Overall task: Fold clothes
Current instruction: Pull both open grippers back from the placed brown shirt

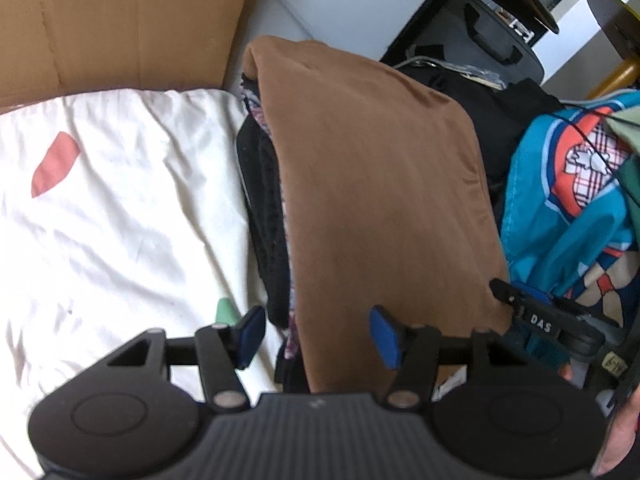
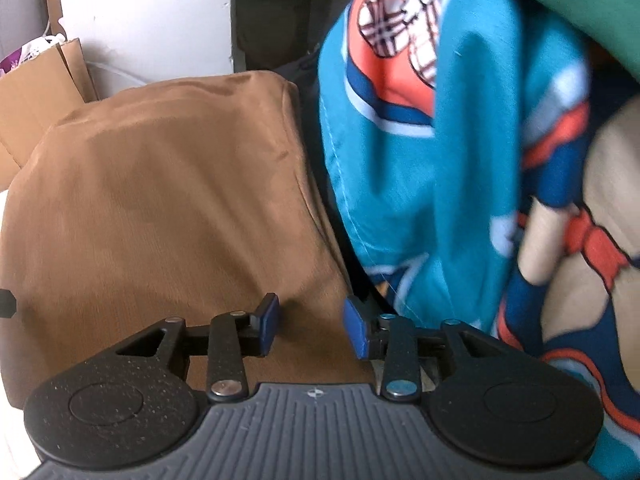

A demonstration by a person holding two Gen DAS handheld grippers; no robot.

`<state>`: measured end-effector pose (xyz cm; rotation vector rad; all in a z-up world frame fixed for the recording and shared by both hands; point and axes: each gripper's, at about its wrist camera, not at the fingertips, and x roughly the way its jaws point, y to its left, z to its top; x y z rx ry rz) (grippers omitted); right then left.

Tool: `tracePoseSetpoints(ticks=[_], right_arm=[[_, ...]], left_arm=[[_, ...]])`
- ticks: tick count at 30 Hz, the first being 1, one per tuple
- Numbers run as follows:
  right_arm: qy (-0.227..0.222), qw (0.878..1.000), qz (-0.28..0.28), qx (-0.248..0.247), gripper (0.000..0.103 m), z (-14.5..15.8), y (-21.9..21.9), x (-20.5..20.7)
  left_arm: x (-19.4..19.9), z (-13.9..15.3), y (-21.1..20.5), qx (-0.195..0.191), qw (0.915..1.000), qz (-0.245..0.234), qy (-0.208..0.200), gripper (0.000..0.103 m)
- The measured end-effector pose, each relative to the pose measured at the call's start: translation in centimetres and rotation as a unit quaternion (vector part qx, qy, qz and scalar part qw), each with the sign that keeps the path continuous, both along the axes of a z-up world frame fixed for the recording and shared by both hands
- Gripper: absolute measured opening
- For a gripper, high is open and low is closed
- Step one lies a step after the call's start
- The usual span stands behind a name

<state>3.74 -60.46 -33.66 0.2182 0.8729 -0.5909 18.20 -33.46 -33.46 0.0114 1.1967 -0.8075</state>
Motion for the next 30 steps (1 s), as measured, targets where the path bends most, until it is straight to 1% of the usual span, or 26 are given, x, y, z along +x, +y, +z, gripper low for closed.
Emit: tracePoseSetpoints(ticks=[2,5,8,13,14,15,16,20,21,23,24,25,26,30], right_arm=[[0.004,1.000,-0.005,0.001,0.043,-0.2,0.0,-0.6],[0.007,1.000,-0.015,0.016,0.043,-0.6,-0.1,-1.6],[0.006,1.000,-0.020,0.020,0.043,-0.7,0.0,-2.0],[-0.001,0.999,-0.017,0.039,0.044,0.8,0.4,-2.3],[-0.003,0.999,-0.016,0.045,0.049,1.3,0.4,-2.3],[-0.005,0.998,-0.015,0.053,0.053,1.8,0.4,-2.3],[-0.004,0.998,-0.010,0.057,0.059,2.1,0.6,-2.3],[0.002,0.998,0.003,0.069,0.066,3.6,1.3,-1.7],[0.000,0.997,0.005,0.075,0.068,4.1,1.5,-1.6],[-0.003,0.997,0.009,0.081,0.077,5.2,1.9,-1.5],[-0.009,0.996,0.008,0.084,0.079,5.9,2.1,-1.6],[-0.014,0.996,0.006,0.088,0.082,6.7,2.3,-1.6],[-0.019,0.996,0.004,0.091,0.084,7.4,2.4,-1.7],[-0.026,0.995,0.009,0.091,0.085,9.9,3.3,-1.8]], left_arm=[[-0.3,-0.3,-0.1,0.003,1.0000,0.000,0.003,0.061],[-0.8,-0.8,-0.2,0.014,0.9999,0.002,-0.001,0.062],[-1.2,-1.4,0.1,0.021,0.9997,0.005,0.008,0.062],[-1.5,-0.8,0.7,0.029,0.9995,0.007,0.012,0.062],[-1.4,-0.5,0.8,0.029,0.9995,0.007,0.012,0.065],[-1.4,-0.1,1.0,0.028,0.9995,0.006,0.013,0.067],[-1.4,0.3,1.1,0.028,0.9995,0.005,0.013,0.072],[-1.5,2.7,1.9,0.033,0.9994,-0.004,0.003,0.082],[-1.5,3.3,2.1,0.036,0.9994,-0.003,0.000,0.083],[-1.5,4.7,2.9,0.041,0.9991,0.001,-0.010,0.086],[-1.4,5.5,3.3,0.042,0.9990,0.006,-0.016,0.088],[-1.4,6.4,3.8,0.043,0.9988,0.012,-0.021,0.092],[-1.4,7.2,4.4,0.043,0.9986,0.019,-0.024,0.093],[-1.2,10.2,6.0,0.044,0.9979,0.035,-0.033,0.093]])
